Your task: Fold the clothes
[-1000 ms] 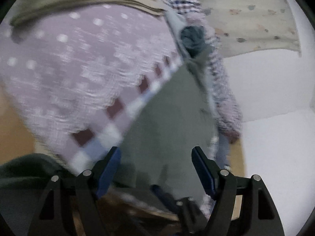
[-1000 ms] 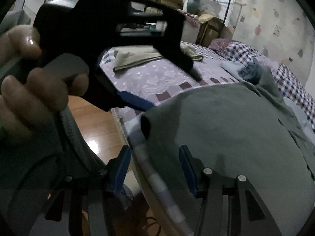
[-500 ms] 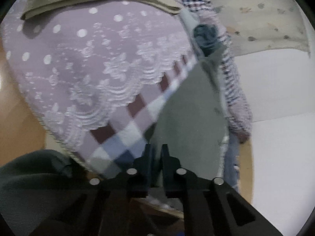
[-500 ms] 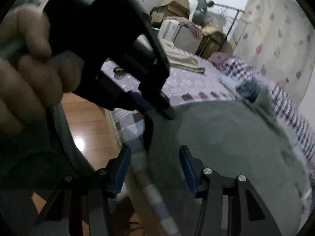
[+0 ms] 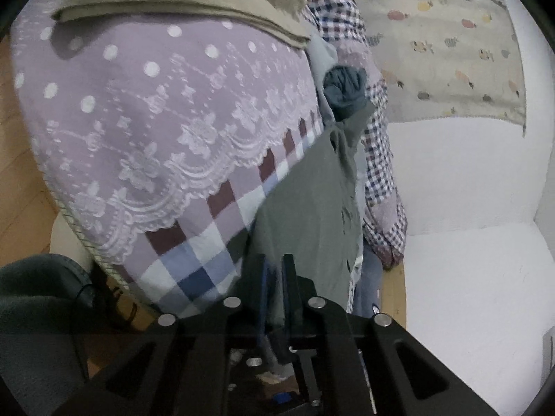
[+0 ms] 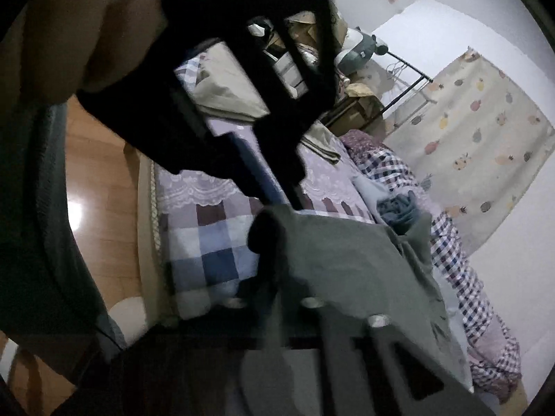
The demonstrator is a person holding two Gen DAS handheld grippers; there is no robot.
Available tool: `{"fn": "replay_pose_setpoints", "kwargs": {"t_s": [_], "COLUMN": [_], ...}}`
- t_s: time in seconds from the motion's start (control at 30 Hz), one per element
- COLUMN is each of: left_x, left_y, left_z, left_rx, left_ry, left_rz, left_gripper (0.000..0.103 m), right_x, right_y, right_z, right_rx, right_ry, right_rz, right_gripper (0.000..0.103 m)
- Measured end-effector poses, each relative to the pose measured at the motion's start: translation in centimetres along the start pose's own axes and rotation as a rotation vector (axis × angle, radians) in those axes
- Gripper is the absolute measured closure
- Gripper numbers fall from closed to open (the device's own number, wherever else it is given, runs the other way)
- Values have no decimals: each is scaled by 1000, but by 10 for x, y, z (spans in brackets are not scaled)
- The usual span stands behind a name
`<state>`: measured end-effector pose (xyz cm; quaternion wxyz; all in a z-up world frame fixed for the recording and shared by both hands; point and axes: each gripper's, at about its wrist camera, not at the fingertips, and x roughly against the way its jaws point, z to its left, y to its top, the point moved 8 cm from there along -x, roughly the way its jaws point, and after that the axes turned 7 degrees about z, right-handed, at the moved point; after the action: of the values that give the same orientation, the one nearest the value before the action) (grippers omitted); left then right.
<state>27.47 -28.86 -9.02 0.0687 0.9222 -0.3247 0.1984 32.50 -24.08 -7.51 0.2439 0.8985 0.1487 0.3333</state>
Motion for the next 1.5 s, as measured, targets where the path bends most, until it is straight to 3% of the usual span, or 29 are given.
{"fn": "replay_pose_setpoints", "kwargs": {"t_s": [0.03, 0.07, 0.1, 0.2, 0.43, 0.47, 0.6, 0.77, 0.83, 0.87, 0.97, 1.0, 1.27, 1.5], "left_x": [2, 3, 5, 8, -1, -4, -7, -9, -14, -15, -13, -12, -3, 0], "left_y": [-1, -1, -2, -6, -22, -22, -21, -17, -17, -18, -17, -17, -17, -15], "left_z": [0, -1, -1, -2, -9, -13, -14, -15, -20, -22, -22, -22, -39, -57], "left_rx": [-3, -5, -8, -20, -95, -104, -92, -62, -75, -86, -79, -71, -80, -101], "left_ry": [4, 8, 12, 31, 72, 75, 68, 40, 43, 50, 50, 42, -25, -49], "left_rz": [-9, -18, -28, -42, -9, -11, -9, -11, -6, -7, -22, -28, -48, -53], "left_gripper": [66, 48, 41, 36, 37, 41, 76, 90, 95, 100, 101, 101, 102, 102], "right_x": [3, 4, 7, 17, 28, 29, 35, 40, 44, 46, 49, 49, 30, 26], "right_y": [3, 5, 8, 15, 20, 21, 22, 20, 18, 16, 6, 2, -33, -94], "right_z": [-3, -6, -9, -12, -9, -9, -6, -2, -4, -4, -9, -10, -17, -52], "right_rx": [-7, -13, -19, -37, -49, -51, -49, -32, -32, -34, -41, -44, -24, -26], "right_ry": [5, 9, 12, 21, 39, 42, 44, 34, 20, 13, -25, -28, -111, -223], "right_rz": [-12, -22, -30, -45, -45, -46, -54, -60, -62, -62, -52, -42, 78, 230], "right_gripper": [103, 103, 102, 102, 102, 102, 102, 101, 98, 91, 59, 54, 52, 52]}}
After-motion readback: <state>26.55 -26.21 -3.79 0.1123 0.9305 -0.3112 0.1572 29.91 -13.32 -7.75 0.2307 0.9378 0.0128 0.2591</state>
